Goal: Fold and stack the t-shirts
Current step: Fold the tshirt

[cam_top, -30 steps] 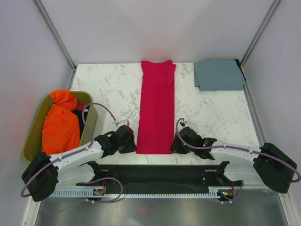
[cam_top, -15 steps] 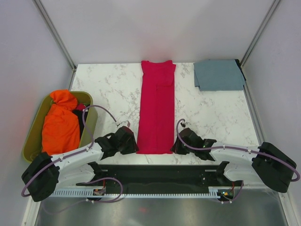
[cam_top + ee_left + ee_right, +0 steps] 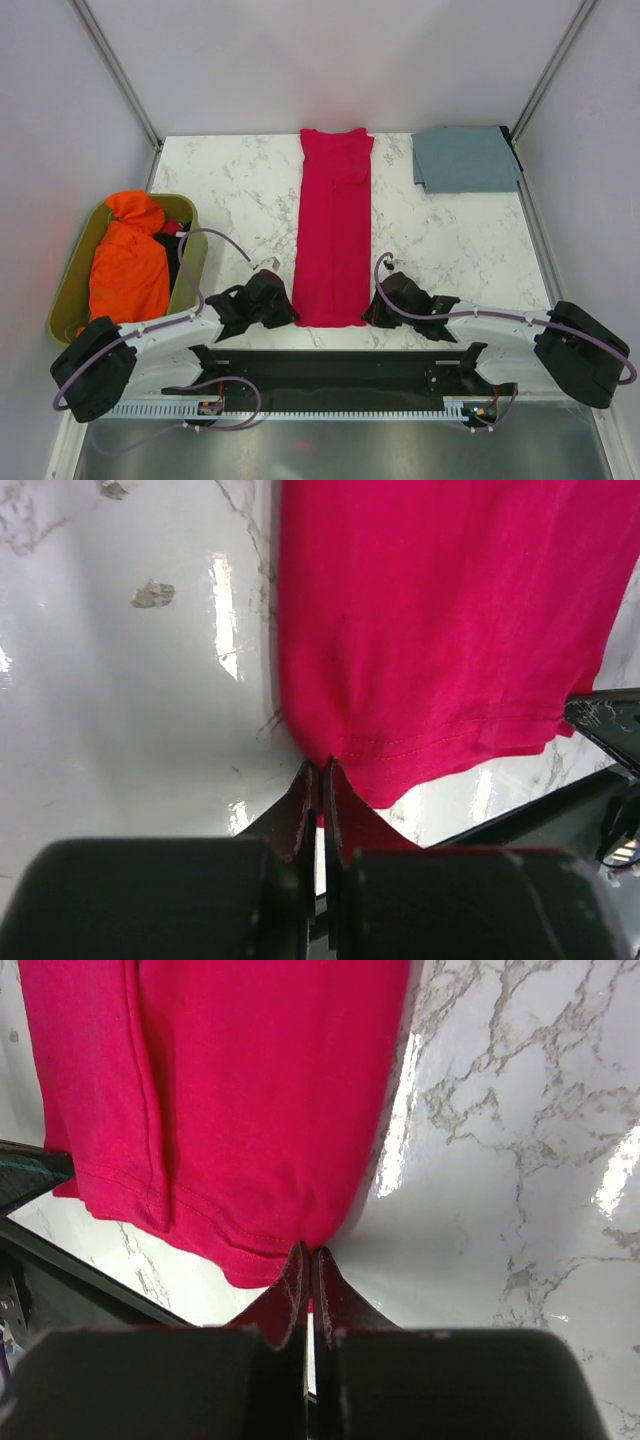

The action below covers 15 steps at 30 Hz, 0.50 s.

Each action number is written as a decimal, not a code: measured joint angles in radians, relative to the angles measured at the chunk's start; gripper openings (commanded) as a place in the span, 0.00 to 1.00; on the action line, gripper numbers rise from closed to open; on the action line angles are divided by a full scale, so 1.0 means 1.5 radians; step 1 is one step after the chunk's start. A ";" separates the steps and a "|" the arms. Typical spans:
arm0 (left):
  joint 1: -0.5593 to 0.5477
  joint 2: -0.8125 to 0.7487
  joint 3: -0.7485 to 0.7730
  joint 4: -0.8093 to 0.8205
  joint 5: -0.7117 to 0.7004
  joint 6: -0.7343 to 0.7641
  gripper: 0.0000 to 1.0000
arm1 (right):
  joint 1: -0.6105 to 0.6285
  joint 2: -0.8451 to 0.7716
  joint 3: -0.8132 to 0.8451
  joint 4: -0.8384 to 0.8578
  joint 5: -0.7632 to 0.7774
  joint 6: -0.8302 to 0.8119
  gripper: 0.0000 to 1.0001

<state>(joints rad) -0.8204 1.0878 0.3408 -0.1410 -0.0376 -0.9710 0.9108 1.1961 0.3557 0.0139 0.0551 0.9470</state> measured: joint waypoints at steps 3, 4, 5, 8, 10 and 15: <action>0.000 0.000 -0.004 0.011 0.011 -0.001 0.02 | 0.001 -0.009 -0.005 -0.002 0.002 0.001 0.00; -0.001 -0.006 -0.004 0.006 0.012 -0.001 0.02 | 0.001 -0.017 -0.006 -0.012 0.004 0.003 0.00; -0.003 -0.013 -0.004 -0.004 0.012 -0.001 0.02 | 0.001 -0.028 -0.009 -0.025 0.008 0.006 0.00; -0.027 -0.064 0.005 -0.068 0.008 -0.001 0.02 | 0.001 -0.073 -0.017 -0.079 0.013 0.018 0.00; -0.039 -0.097 0.026 -0.116 0.012 -0.003 0.02 | 0.003 -0.111 -0.021 -0.122 0.014 0.030 0.00; -0.042 -0.134 0.119 -0.211 0.014 -0.003 0.02 | 0.014 -0.186 0.008 -0.224 0.023 0.042 0.00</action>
<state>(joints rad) -0.8841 0.8871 0.5194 -0.4572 -0.0162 -0.9752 0.9325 0.9173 0.3683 -0.3214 0.0898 1.0107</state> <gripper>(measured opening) 0.033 0.010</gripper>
